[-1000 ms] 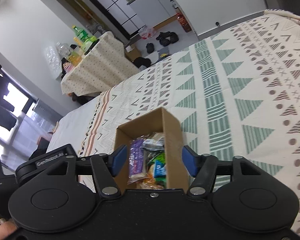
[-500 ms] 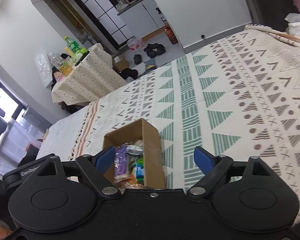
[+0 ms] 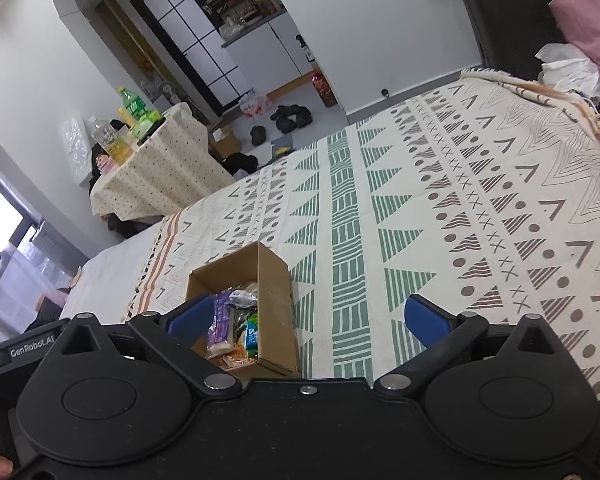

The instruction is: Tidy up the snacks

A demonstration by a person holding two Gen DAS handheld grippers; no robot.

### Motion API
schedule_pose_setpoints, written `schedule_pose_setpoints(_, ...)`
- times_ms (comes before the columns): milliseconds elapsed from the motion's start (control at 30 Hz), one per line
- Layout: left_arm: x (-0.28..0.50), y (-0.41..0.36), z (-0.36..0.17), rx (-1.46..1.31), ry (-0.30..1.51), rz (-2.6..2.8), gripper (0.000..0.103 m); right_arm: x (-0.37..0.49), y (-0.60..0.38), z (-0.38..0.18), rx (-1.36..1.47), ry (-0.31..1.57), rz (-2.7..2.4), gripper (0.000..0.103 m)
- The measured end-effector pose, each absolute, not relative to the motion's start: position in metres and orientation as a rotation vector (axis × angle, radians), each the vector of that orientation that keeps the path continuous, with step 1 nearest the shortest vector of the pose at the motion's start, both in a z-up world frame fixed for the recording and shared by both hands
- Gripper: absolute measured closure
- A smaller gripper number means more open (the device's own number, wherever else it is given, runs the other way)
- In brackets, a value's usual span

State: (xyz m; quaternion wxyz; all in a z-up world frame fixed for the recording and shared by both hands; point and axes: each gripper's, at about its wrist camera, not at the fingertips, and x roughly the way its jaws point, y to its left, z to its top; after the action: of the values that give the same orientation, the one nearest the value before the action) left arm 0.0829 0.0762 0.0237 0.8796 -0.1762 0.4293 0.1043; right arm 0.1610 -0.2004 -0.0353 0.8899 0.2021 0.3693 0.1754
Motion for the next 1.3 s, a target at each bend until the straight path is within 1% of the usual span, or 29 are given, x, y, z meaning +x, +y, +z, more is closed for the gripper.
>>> schedule_pose_setpoints(500, 0.046, 0.072, 0.038, -0.259, 0.837, 0.111, 0.0, 0.113, -0.202, -0.015, 0.336, 0.7, 0.371, 0.0)
schedule_pose_setpoints(800, 0.02, 0.066, 0.054, -0.175, 0.808, 0.07, 0.0, 0.09, -0.207, -0.007, 0.306, 0.699, 0.349, 0.0)
schedule_pose_setpoints(1300, 0.003, 0.078, 0.043, -0.203, 0.816, 0.053, 0.0, 0.063, -0.195, 0.002, 0.226, 0.688, 0.347, 0.0)
